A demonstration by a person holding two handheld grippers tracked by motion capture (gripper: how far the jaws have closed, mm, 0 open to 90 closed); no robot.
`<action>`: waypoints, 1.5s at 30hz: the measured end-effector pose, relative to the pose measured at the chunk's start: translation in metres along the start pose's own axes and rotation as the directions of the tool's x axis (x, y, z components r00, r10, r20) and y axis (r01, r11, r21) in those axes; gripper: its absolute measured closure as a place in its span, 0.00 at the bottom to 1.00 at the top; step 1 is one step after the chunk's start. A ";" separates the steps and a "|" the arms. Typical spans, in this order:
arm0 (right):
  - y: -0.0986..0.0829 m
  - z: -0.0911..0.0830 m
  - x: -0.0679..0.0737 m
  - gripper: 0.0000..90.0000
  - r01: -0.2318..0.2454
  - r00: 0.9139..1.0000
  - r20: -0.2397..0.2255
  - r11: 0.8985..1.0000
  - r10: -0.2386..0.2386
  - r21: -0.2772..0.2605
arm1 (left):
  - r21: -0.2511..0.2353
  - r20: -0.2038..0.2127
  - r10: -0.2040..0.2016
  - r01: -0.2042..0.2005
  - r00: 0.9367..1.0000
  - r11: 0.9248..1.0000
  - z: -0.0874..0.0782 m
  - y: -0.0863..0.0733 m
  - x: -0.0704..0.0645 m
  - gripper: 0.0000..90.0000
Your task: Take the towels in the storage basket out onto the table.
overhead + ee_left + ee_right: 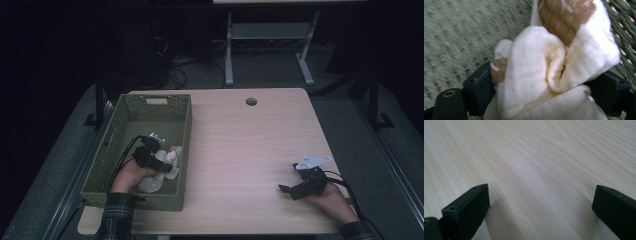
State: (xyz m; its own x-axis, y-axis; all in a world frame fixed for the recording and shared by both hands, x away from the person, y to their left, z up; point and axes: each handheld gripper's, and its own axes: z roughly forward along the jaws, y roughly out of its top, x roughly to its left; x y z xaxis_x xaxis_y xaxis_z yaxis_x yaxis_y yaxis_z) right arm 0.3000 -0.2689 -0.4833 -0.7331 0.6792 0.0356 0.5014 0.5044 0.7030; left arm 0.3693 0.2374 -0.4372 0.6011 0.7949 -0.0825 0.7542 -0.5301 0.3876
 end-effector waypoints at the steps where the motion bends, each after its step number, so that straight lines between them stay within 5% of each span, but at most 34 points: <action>1: 0.000 0.000 0.000 0.01 0.000 1.000 0.000 1.000 0.000 -0.001 | 0.009 0.014 0.007 -0.007 1.000 1.000 0.000 0.000 0.000 0.20; 4: 0.000 0.000 0.000 0.01 0.000 1.000 0.000 1.000 0.000 0.000 | 0.019 0.039 -0.004 0.004 0.999 1.000 -0.003 0.001 -0.002 0.33; 10: 0.000 0.000 0.000 0.01 0.000 1.000 0.000 1.000 0.000 0.000 | 0.029 0.073 0.041 -0.043 0.997 0.999 -0.010 0.003 -0.006 0.68; 13: 0.000 0.000 0.000 0.01 0.000 1.000 0.000 1.000 0.000 0.000 | 0.022 0.062 0.037 -0.039 0.997 0.999 -0.015 0.003 -0.005 0.73; 18: 0.000 0.000 0.000 0.01 0.000 1.000 0.000 1.000 0.000 0.000 | -0.068 0.033 0.032 -0.030 0.999 0.997 -0.028 0.003 -0.004 0.75; 24: 0.000 0.000 0.000 0.01 0.003 1.000 0.000 1.000 -0.003 -0.001 | -0.173 0.021 -0.001 0.005 1.000 0.985 -0.042 0.001 -0.002 0.76; 31: 0.000 0.000 0.000 0.01 0.003 1.000 0.000 1.000 -0.003 -0.001 | -0.314 0.025 -0.008 0.016 1.000 0.949 -0.070 -0.005 0.004 0.76; 40: 0.000 0.000 0.000 0.01 0.003 1.000 0.000 1.000 -0.003 -0.001 | -0.464 0.019 0.014 -0.004 1.000 0.886 -0.109 -0.009 0.002 0.76; 41: 0.000 0.000 0.000 0.01 0.003 1.000 0.000 1.000 -0.003 -0.001 | -0.464 0.019 0.014 -0.004 1.000 0.886 -0.109 -0.009 0.002 0.76; 42: 0.000 0.000 0.000 0.01 0.002 1.000 0.000 1.000 -0.002 -0.001 | -0.492 0.029 0.010 0.006 1.000 0.870 -0.114 -0.010 0.001 0.76; 44: 0.000 0.000 0.000 0.01 0.003 1.000 0.000 1.000 -0.003 -0.001 | -0.516 0.039 0.017 0.005 0.999 0.857 -0.118 -0.011 0.000 0.76; 45: 0.000 0.000 0.000 0.01 0.003 1.000 0.000 1.000 -0.003 -0.001 | -0.516 0.039 0.017 0.005 0.999 0.857 -0.118 -0.011 0.000 0.76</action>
State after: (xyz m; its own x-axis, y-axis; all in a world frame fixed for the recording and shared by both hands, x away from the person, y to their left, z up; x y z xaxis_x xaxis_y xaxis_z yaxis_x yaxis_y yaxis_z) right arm 0.3003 -0.2691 -0.4834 -0.7344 0.6778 0.0337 0.4989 0.5055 0.7040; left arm 0.3296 0.2781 -0.3328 0.6238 0.7736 -0.1112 0.5128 -0.2978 0.8052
